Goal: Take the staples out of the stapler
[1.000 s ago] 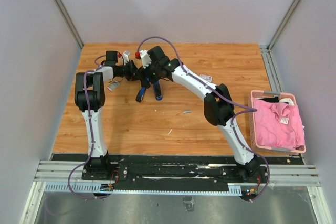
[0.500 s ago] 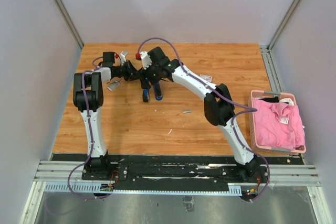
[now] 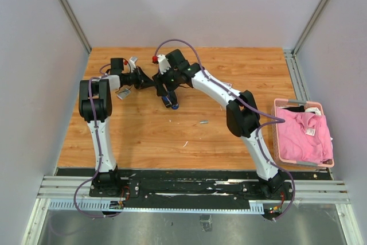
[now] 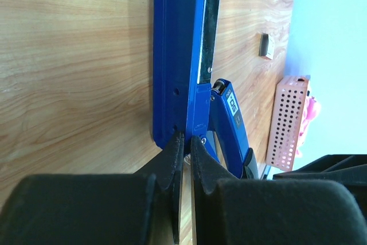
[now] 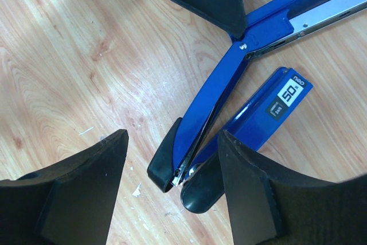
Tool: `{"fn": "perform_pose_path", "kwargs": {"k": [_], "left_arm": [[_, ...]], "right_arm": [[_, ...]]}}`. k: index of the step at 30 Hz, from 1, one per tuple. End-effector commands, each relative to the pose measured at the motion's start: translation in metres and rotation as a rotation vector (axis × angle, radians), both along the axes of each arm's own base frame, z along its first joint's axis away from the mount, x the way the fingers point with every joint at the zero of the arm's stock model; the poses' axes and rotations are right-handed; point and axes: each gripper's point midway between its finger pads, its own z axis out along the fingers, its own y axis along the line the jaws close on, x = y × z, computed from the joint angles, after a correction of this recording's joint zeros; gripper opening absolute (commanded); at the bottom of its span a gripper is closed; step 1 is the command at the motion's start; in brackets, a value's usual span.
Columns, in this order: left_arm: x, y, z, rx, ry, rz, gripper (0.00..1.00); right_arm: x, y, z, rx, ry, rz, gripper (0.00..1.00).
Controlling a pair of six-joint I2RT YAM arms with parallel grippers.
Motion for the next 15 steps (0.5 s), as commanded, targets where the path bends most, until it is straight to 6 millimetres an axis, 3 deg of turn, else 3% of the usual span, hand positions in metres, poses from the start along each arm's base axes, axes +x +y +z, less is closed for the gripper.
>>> {"fn": "perform_pose_path", "kwargs": {"k": [1,5,15], "left_arm": [[-0.013,0.026,-0.053,0.105,0.124,0.083,0.01],[-0.013,0.026,-0.053,0.106,0.122,0.085,0.01],[-0.014,0.028,-0.055,0.111,0.127,0.087,0.02]], "right_arm": [[-0.013,0.009,-0.007,0.023,0.058,0.021,0.65],[-0.019,0.016,-0.019,-0.024,0.036,0.015,0.65],[-0.027,0.004,-0.066,-0.180,0.025,-0.037,0.65]]}}
